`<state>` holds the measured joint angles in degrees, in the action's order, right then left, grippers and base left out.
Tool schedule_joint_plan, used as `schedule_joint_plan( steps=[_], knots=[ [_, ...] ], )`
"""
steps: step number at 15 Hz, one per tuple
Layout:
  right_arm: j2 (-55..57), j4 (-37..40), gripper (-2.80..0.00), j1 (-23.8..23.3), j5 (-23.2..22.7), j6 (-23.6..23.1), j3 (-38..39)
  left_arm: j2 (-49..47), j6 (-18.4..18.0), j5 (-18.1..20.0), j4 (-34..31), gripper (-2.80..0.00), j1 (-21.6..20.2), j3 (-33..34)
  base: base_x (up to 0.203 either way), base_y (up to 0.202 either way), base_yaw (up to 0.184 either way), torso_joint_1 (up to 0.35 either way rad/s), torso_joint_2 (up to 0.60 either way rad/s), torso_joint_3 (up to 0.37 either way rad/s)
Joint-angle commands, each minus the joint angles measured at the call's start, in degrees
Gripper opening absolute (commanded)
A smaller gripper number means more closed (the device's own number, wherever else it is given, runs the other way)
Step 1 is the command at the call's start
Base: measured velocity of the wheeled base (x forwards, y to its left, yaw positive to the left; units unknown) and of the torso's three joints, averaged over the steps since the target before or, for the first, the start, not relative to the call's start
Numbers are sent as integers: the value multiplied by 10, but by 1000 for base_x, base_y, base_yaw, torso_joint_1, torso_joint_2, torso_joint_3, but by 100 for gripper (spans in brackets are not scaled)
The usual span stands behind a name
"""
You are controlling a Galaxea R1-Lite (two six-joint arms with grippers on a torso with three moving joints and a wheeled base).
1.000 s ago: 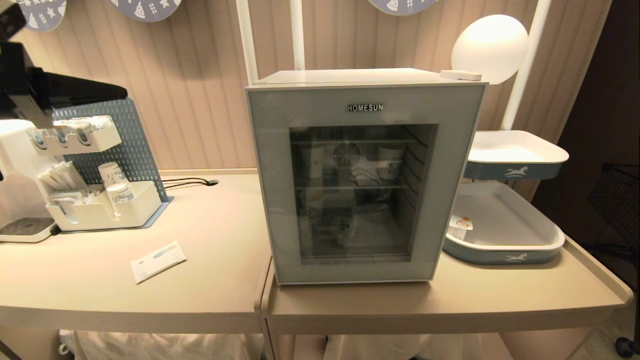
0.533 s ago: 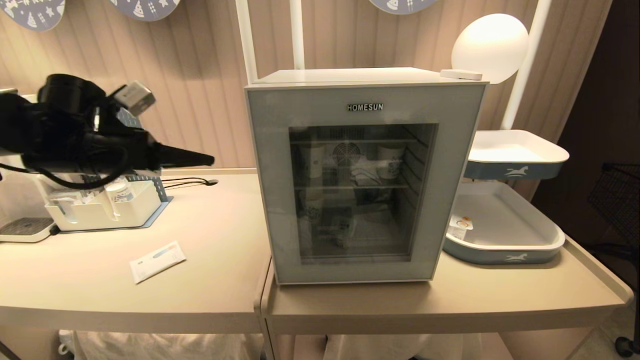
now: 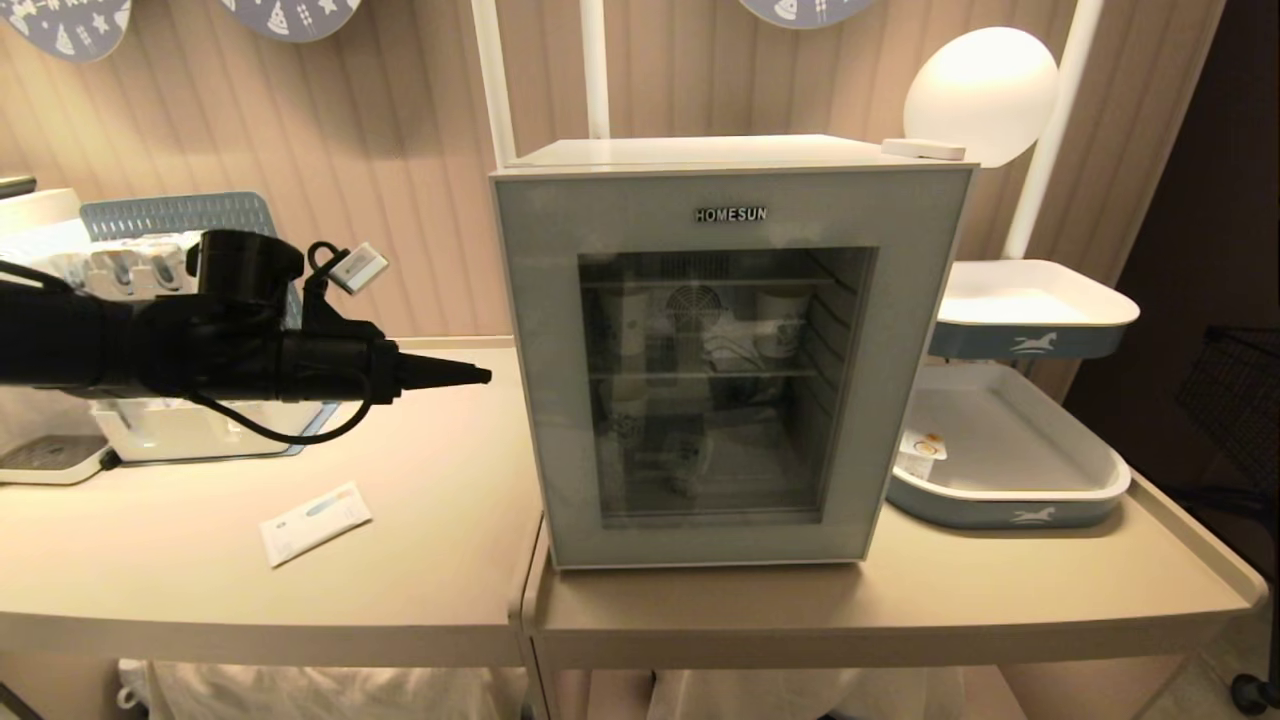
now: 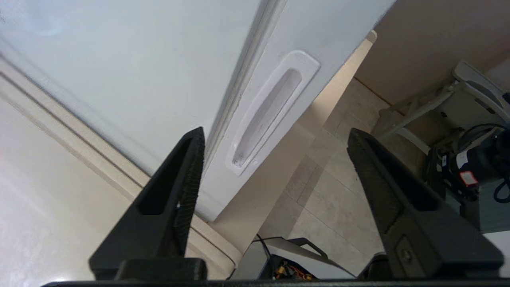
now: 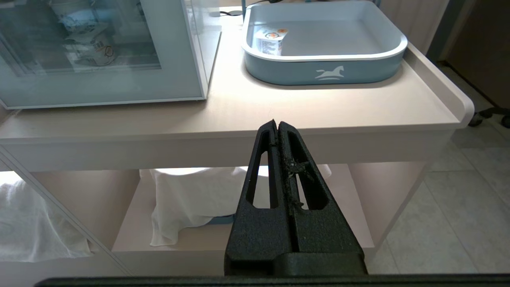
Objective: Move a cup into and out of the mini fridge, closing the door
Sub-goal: Open the freezer door
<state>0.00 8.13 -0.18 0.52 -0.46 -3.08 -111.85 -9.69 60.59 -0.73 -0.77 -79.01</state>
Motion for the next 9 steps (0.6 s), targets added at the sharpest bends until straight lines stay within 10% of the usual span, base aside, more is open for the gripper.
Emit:
schedule_joint_plan(
  steps=[1,5,9],
  knots=[
    [1,0,-280,0,0,0,0,1,-4,11,18,0,10,24,0,0,0,0,0,0],
    [1,0,-280,0,0,0,0,-8,-13,78,25,0,17,43,0,0,0,0,0,0],
    [1,0,-280,0,0,0,0,-38,-146,103,79,0,24,97,0,0,0,0,0,0]
  ],
)
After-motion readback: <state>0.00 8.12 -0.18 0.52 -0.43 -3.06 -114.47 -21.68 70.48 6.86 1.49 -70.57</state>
